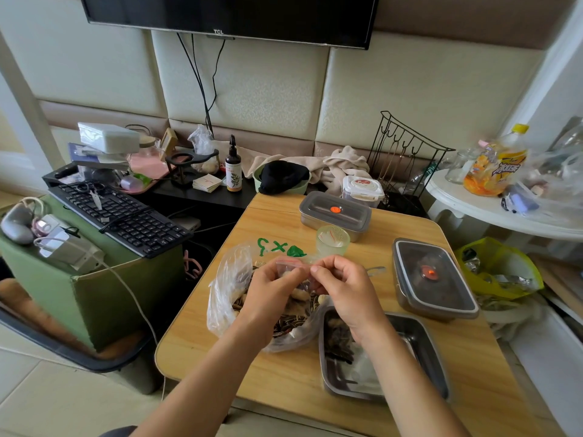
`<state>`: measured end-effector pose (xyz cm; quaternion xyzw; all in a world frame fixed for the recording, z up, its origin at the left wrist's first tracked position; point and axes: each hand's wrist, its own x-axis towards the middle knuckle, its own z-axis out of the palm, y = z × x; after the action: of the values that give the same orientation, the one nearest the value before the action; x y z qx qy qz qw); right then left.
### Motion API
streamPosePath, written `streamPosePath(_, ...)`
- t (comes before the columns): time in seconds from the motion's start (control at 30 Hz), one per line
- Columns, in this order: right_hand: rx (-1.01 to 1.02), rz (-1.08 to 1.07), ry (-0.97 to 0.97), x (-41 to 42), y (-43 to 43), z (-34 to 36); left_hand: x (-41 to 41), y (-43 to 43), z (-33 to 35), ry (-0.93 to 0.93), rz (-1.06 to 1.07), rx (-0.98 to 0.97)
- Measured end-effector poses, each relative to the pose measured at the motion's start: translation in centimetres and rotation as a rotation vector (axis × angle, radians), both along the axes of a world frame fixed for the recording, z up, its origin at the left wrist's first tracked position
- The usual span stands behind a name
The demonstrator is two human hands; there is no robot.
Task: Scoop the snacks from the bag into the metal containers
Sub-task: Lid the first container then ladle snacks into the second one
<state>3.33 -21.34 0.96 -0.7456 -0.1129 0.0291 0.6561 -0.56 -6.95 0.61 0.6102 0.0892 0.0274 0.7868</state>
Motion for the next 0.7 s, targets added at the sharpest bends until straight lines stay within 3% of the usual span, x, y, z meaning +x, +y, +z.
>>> streamPosePath(0.7,-0.04,0.013,-0.006,0.2,-0.03,-0.31,0.02,0.02,0.01,0.015,0.008,-0.057)
